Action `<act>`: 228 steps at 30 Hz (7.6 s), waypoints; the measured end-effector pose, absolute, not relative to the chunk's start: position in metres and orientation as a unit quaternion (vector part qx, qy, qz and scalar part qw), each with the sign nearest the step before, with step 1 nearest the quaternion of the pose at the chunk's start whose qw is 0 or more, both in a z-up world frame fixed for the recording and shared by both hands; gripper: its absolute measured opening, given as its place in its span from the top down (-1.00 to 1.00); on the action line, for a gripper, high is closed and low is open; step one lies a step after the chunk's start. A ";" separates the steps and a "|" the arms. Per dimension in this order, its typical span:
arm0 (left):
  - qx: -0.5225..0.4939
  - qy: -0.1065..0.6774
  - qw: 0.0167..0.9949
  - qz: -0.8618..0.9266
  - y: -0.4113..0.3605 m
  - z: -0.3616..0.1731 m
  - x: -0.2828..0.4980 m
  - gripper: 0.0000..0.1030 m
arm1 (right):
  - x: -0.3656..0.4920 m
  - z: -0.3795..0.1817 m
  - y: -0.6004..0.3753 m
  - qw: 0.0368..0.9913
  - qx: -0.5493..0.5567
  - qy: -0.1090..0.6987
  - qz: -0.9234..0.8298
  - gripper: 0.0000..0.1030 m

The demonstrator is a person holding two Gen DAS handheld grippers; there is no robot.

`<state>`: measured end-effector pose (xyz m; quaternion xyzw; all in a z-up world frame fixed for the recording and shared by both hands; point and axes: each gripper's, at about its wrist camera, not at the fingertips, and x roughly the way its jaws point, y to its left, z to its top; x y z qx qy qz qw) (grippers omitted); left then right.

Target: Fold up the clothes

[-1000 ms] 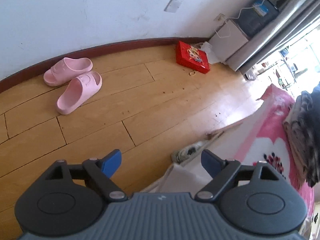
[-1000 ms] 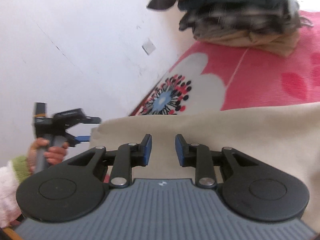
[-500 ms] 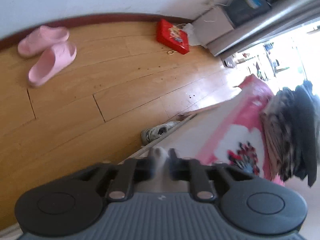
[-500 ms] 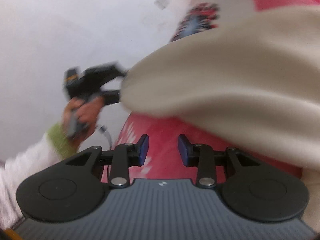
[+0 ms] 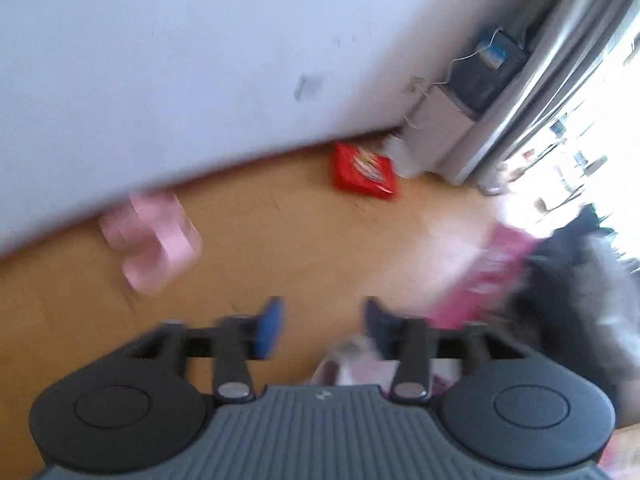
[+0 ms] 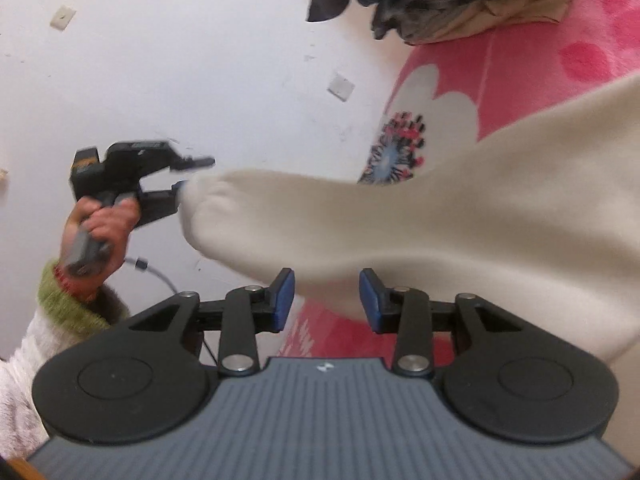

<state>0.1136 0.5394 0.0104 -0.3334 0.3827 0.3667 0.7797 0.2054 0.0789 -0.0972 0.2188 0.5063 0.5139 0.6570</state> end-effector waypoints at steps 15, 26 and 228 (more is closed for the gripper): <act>-0.130 0.417 0.868 0.235 0.411 -0.029 0.159 -0.01 | 0.263 -0.080 -0.033 0.808 0.177 0.453 0.333 0.33; 0.066 0.429 0.889 -0.147 0.188 -0.089 0.280 -0.10 | 0.298 -0.063 -0.088 0.844 0.203 0.426 0.255 0.37; 0.015 0.394 0.781 -0.485 -0.117 -0.126 0.082 -0.19 | 0.459 -0.102 -0.229 0.786 0.364 0.448 0.223 0.88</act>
